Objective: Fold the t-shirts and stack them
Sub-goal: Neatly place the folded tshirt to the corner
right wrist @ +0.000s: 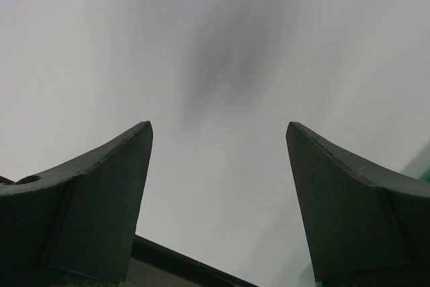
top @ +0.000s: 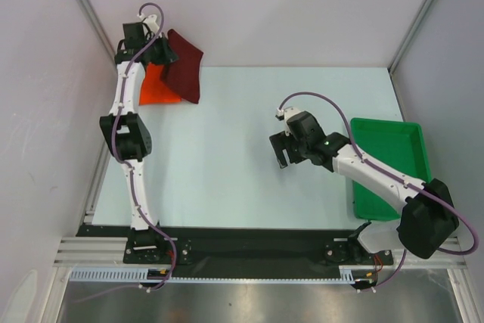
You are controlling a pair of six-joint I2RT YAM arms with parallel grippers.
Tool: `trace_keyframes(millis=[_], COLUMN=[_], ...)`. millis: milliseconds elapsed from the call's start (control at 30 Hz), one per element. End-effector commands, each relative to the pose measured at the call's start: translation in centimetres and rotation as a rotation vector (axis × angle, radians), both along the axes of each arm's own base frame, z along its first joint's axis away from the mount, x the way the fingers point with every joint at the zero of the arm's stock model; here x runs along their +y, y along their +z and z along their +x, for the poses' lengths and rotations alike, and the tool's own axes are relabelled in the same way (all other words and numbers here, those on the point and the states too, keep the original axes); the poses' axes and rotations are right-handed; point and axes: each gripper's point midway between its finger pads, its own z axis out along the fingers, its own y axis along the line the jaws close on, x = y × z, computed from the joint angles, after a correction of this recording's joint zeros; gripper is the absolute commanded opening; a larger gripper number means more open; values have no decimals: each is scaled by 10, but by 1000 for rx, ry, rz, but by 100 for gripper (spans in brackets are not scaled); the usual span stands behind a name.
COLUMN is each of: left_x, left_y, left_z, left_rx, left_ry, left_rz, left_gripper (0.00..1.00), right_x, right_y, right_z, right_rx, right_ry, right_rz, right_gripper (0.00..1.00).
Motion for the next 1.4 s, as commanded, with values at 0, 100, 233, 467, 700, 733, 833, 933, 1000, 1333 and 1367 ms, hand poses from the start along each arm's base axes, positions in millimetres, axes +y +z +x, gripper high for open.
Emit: trace_keyframes(millis=[0, 100, 233, 467, 700, 733, 833, 933, 1000, 1333, 1367], left_x=[9, 10, 16, 21, 25, 26, 30, 32, 33, 51, 50], left_y=[90, 101, 100, 105, 107, 106, 103, 94, 95, 84, 77], left_z=[-6, -6, -6, -7, -7, -7, -5, -2, -2, 6, 9], left_rx=[-211, -234, -233, -244, -246, -244, -241, -228, -230, -233, -226], left_ry=[-7, -5, 1, 10, 18, 20, 24, 23, 24, 38, 35], left_rz=[41, 32, 27, 26, 25, 25, 24, 19, 18, 11, 13], left_gripper=[0, 0, 0, 0, 0, 0, 0, 0, 0, 1, 1], right_x=[12, 13, 14, 15, 17, 16, 17, 18, 17, 24, 23], right_y=[20, 21, 20, 19, 18, 18, 16, 14, 13, 13, 12], right_z=[11, 12, 12, 11, 12, 13, 13, 14, 13, 18, 18], right_rx=[-50, -51, -49, -44, -42, -42, -40, -35, -32, -26, -23], right_ry=[-10, -12, -11, -7, -4, -4, -2, -5, -5, -1, -2], right_rz=[49, 50, 51, 49, 49, 51, 49, 48, 45, 45, 41], right_gripper=[86, 86, 86, 86, 86, 86, 86, 86, 86, 86, 86])
